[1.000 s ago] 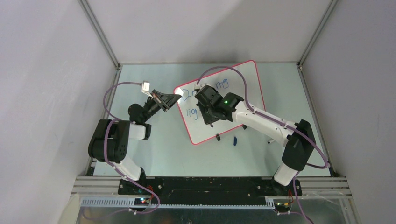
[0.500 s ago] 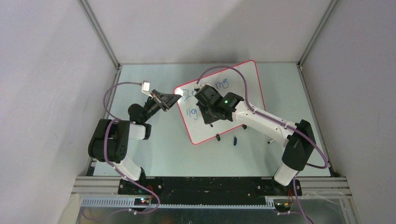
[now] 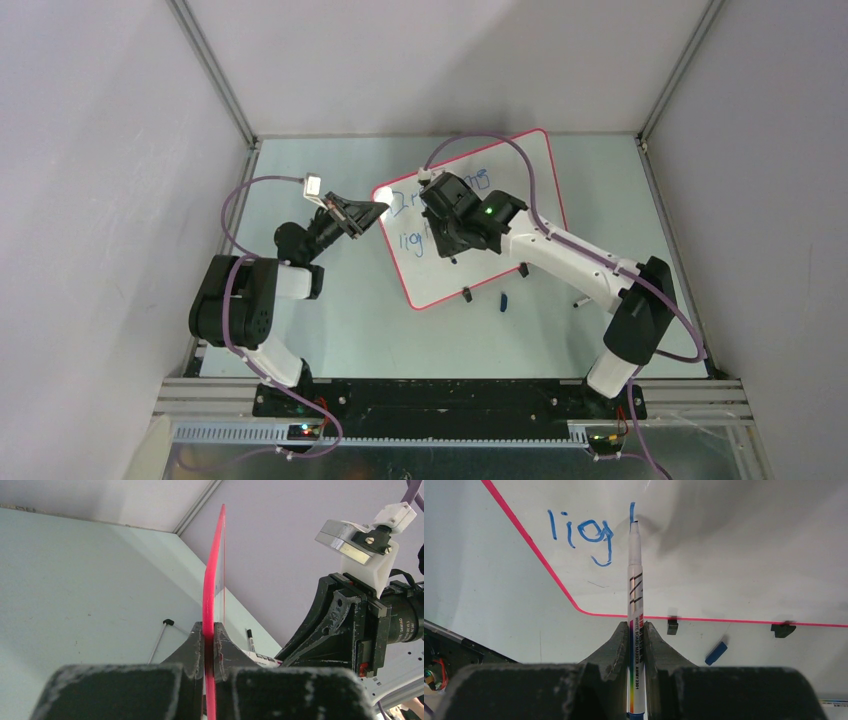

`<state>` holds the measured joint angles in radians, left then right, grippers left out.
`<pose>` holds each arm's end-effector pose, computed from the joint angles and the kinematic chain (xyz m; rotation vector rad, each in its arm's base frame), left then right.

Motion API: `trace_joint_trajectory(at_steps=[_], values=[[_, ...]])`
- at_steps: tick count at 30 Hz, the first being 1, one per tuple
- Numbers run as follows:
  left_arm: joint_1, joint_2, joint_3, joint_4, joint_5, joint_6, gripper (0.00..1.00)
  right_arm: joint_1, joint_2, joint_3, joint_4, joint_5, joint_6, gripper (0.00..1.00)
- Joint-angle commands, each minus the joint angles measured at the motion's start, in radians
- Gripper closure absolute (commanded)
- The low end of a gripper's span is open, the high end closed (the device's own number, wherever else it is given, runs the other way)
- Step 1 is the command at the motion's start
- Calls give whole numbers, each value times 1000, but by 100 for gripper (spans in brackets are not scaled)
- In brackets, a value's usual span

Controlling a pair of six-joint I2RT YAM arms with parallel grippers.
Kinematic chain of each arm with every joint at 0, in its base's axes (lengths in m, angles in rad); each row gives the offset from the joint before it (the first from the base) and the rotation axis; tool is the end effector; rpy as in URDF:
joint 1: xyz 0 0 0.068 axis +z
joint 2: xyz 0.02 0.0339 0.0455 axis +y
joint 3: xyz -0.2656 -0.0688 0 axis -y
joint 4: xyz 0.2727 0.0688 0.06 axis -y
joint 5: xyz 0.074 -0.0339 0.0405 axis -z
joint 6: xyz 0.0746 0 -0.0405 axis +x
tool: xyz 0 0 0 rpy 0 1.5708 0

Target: Write a sentence on the whiteboard

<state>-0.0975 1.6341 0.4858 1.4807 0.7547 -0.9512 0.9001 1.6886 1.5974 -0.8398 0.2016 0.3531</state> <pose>0.3181 -0.0825 0.1963 0.1179 1.4576 -1.3363 0.2703 0.3167 0.2942 -0.5935 2.4251 0.2803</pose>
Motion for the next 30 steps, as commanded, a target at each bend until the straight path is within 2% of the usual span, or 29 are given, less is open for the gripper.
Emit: trace_joint_trajectory(at_steps=[1,30], values=[[-9,-25,-8,52,32,63,100,-5,-2,38,-3,6,-15,100],[-10,-25,-9,52,33,63,100,-7,34,29,-5,-6,-11,100]])
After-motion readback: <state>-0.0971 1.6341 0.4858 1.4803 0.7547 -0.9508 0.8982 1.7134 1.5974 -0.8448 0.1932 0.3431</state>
